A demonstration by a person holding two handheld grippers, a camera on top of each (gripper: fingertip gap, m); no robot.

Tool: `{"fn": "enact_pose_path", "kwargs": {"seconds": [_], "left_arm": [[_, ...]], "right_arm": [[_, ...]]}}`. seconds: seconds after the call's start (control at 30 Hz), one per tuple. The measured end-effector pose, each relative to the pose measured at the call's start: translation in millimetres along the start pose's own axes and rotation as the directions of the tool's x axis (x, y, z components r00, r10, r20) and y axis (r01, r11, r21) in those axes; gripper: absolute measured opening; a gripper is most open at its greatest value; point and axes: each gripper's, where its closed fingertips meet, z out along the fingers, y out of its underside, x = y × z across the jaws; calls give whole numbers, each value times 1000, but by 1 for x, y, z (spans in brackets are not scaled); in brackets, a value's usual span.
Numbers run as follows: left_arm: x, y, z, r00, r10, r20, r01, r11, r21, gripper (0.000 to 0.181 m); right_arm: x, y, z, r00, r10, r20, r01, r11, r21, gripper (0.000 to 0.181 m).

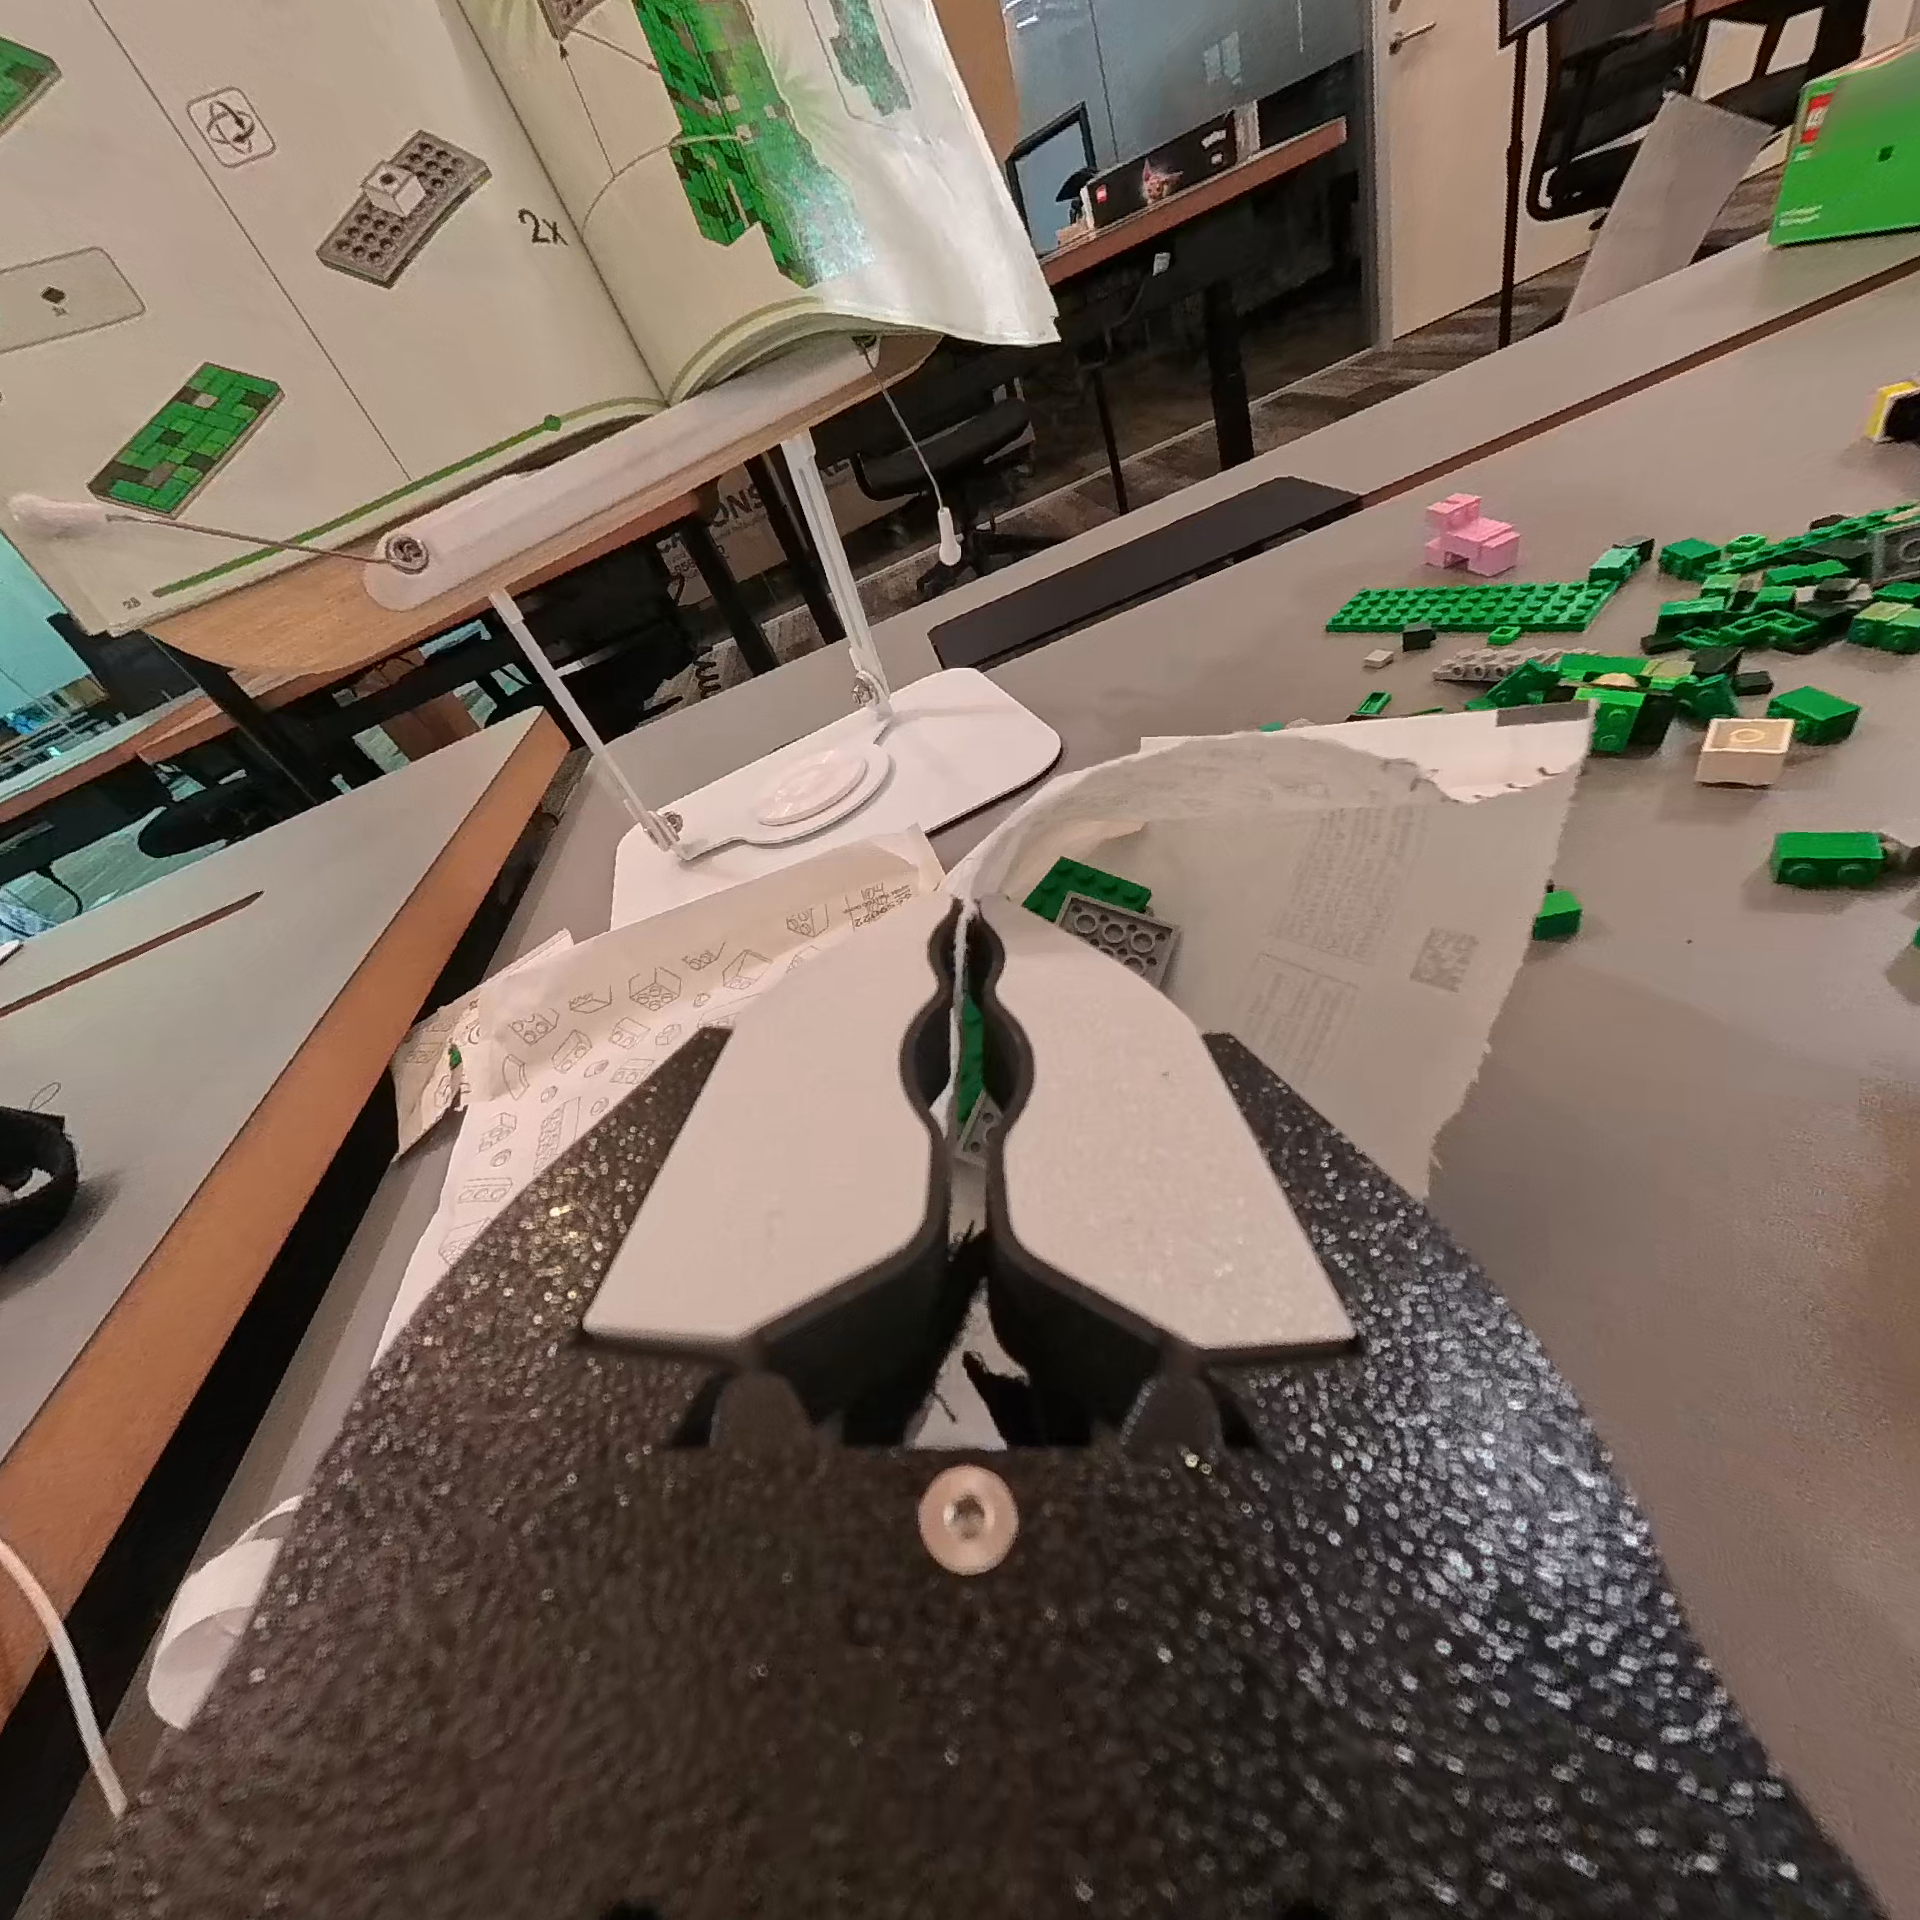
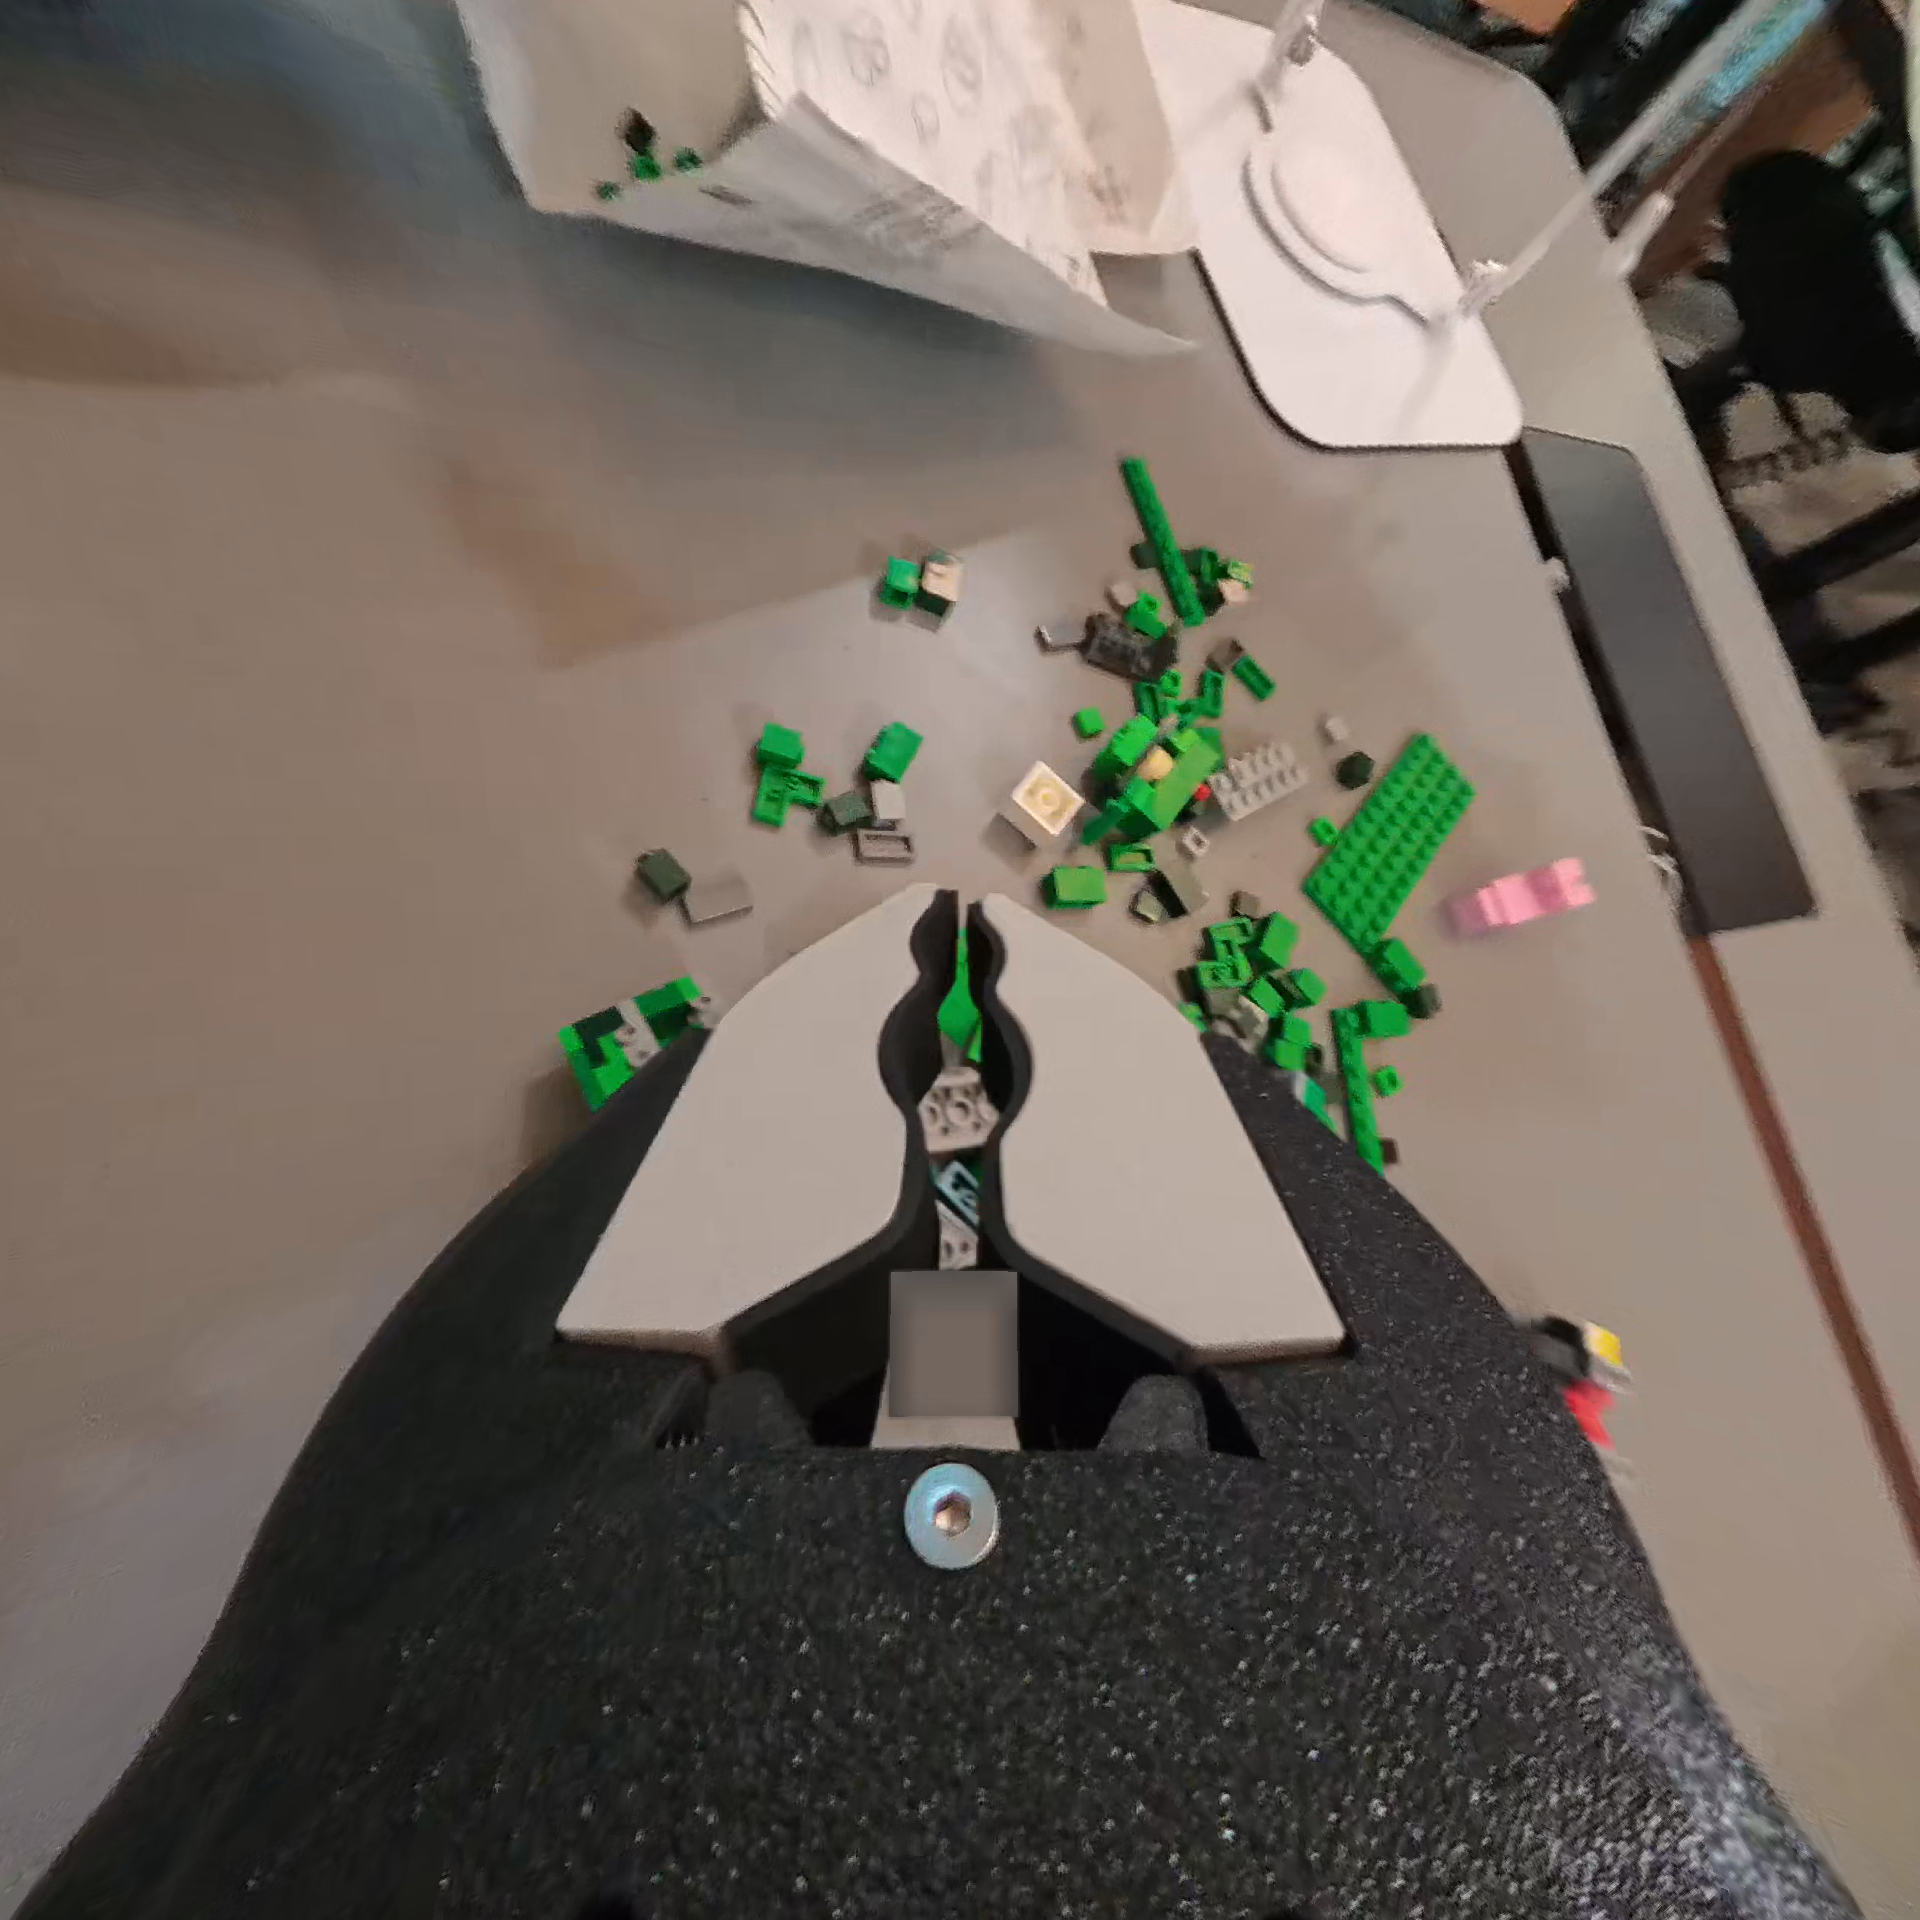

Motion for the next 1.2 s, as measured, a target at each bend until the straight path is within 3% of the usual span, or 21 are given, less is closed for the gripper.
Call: {"fn": "enact_pose_path", "kwargs": {"seconds": [0.03, 0.43, 0.73, 0.8, 0.9, 1.03, 1.2], "left_arm": [[0, 0, 0, 1000, 0, -1, 0, 1000, 0, 0], [1, 1, 1, 1000, 10, -5, -10, 1000, -5, 0], [2, 1, 1, 1000, 9, -9, -9, 1000, -5, 0], [2, 1, 1, 1000, 8, -12, -8, 1000, -7, 0], [2, 1, 1, 1000, 9, -12, -9, 1000, -7, 0], [3, 1, 1, 1000, 10, -15, -10, 1000, -9, 0], [3, 2, 1, 1000, 9, -17, -9, 1000, -10, 0]], "right_arm": [[-5, -2, 2, 999, 5, 42, -5, 1000, 14, 0], [-19, 22, 64, 934, 27, 357, 85, 951, -296, 21], [-19, 23, 70, 908, 3, 420, 152, 930, -334, 14], [-19, 24, 68, 905, -31, 424, 188, 924, -333, 0], [-20, 21, 67, 906, -47, 422, 197, 927, -321, 0], [-20, 17, 66, 908, -37, 417, 182, 933, -312, 19], [-23, 21, 70, 899, -20, 437, 190, 918, -349, 21]]}}
